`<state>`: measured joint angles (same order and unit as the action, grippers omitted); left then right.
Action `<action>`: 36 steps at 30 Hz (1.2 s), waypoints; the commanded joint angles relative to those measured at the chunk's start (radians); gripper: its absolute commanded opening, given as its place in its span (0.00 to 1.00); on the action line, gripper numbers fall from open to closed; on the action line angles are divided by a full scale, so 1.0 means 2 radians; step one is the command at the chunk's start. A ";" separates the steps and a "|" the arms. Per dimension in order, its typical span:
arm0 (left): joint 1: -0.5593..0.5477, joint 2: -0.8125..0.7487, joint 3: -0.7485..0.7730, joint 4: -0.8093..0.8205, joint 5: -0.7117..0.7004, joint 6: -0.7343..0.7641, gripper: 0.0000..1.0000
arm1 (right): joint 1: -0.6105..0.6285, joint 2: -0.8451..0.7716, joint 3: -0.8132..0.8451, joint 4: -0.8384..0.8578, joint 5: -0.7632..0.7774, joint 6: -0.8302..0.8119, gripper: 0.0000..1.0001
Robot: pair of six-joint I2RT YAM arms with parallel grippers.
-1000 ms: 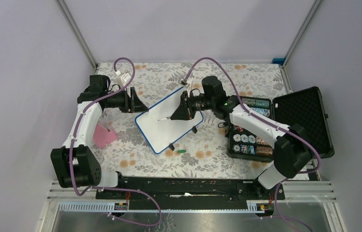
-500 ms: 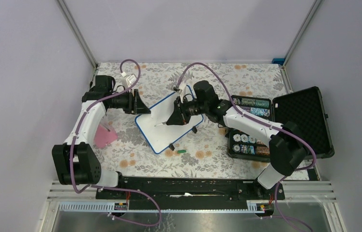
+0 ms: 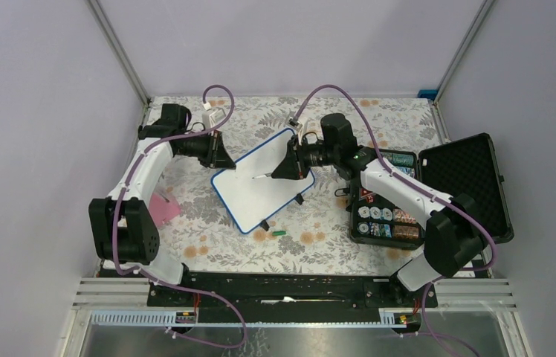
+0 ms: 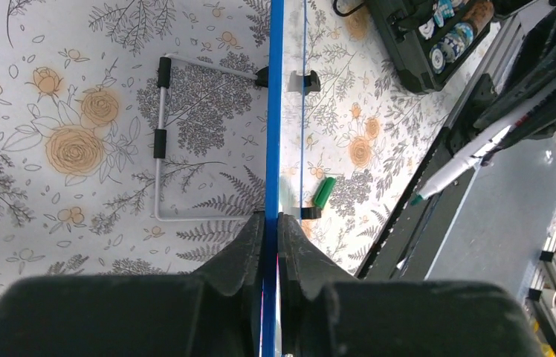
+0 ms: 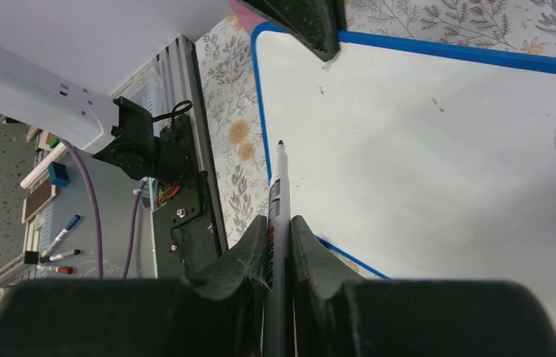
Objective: Write a sentence on the whiteboard
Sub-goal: Adjust the whiteboard on the whiteboard stand.
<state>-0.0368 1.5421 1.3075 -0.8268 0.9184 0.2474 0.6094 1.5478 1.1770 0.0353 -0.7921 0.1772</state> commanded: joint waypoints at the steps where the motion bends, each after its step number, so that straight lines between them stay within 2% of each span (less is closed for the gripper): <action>1: -0.006 0.029 0.035 -0.020 -0.003 0.059 0.01 | -0.002 -0.019 -0.003 0.011 -0.034 -0.002 0.00; 9: -0.012 0.057 0.075 -0.066 -0.020 0.129 0.00 | -0.002 -0.016 -0.002 0.010 -0.051 -0.002 0.00; 17: -0.012 0.022 0.057 -0.091 -0.051 0.149 0.00 | -0.003 -0.028 -0.003 0.002 -0.056 -0.004 0.00; 22: -0.006 0.011 0.070 -0.097 -0.070 0.153 0.08 | -0.004 -0.040 0.001 -0.011 -0.065 -0.005 0.00; 23: -0.005 0.011 0.076 -0.104 -0.075 0.157 0.13 | -0.006 -0.043 0.004 -0.014 -0.068 -0.007 0.00; 26: -0.002 0.006 0.103 -0.121 -0.092 0.165 0.48 | -0.024 -0.053 0.005 -0.044 -0.077 -0.009 0.00; 30: -0.002 -0.011 0.171 -0.135 -0.099 0.171 0.78 | -0.081 -0.071 -0.007 -0.052 -0.098 -0.001 0.00; 32: -0.021 -0.017 0.207 -0.146 -0.110 0.188 0.85 | -0.116 -0.081 -0.011 -0.055 -0.114 0.005 0.00; 36: -0.135 -0.017 0.226 -0.183 -0.185 0.256 0.82 | -0.183 -0.094 -0.012 -0.053 -0.126 0.016 0.00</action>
<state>-0.1123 1.5677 1.7126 -1.1137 0.6689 0.6109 0.3450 1.4166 1.1591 -0.0711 -0.9829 0.1890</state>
